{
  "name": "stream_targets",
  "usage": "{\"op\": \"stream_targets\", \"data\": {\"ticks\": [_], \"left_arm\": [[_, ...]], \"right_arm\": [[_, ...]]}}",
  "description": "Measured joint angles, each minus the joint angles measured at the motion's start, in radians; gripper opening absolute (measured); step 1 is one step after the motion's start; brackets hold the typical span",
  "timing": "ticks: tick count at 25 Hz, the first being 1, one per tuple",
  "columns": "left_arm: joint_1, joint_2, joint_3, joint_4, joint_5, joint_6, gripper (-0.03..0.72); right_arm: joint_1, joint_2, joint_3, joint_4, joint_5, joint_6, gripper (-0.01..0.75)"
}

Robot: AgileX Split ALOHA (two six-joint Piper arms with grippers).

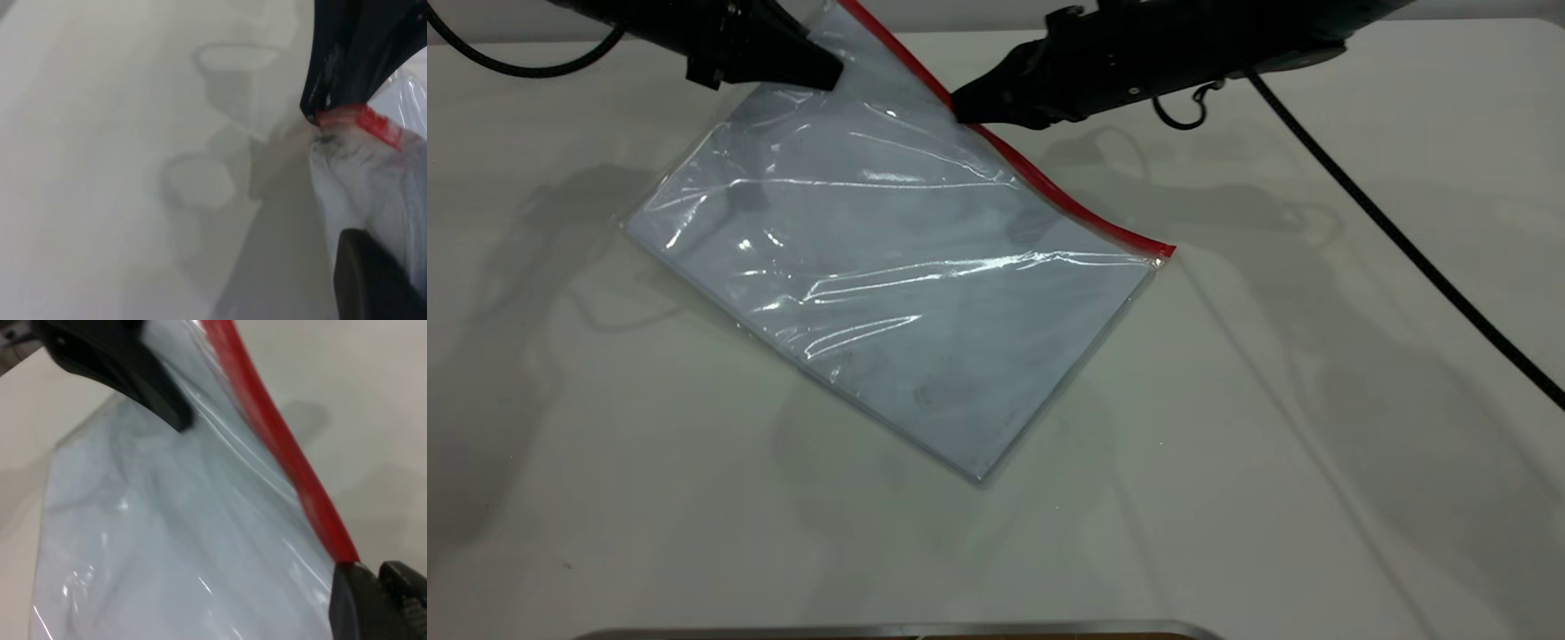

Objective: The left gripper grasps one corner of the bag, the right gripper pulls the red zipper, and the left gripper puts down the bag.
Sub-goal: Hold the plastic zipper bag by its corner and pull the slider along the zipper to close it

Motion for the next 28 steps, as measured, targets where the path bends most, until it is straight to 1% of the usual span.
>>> {"op": "stream_targets", "data": {"ticks": [4,8,10,14,16,20,23,28], "left_arm": [[0.007,-0.001,0.001,-0.056,0.000,0.033,0.055],[0.011,-0.002,0.001,-0.074,-0.001,0.042,0.055],[0.011,-0.002,0.001,-0.074,0.000,0.043,0.055],[0.011,-0.002,0.001,-0.074,0.015,0.043,0.055],[0.011,-0.003,0.001,-0.075,0.022,0.043,0.055],[0.011,-0.011,0.001,-0.085,0.025,0.043,0.055],[0.011,-0.015,0.001,-0.093,0.027,0.043,0.055],[0.011,-0.015,0.001,-0.095,0.027,0.043,0.055]], "right_arm": [[-0.028,0.003,0.000,-0.054,-0.022,0.024,0.034],[-0.056,0.007,0.000,-0.194,-0.020,0.113,0.034],[-0.071,0.007,0.000,-0.273,0.010,0.172,0.034],[-0.109,0.005,0.000,-0.402,0.132,0.264,0.035],[-0.133,-0.002,0.000,-0.446,0.199,0.290,0.035],[-0.184,-0.012,0.000,-0.516,0.293,0.355,0.035],[-0.217,-0.020,0.000,-0.556,0.331,0.396,0.035],[-0.239,-0.022,0.000,-0.647,0.345,0.455,0.059]]}}
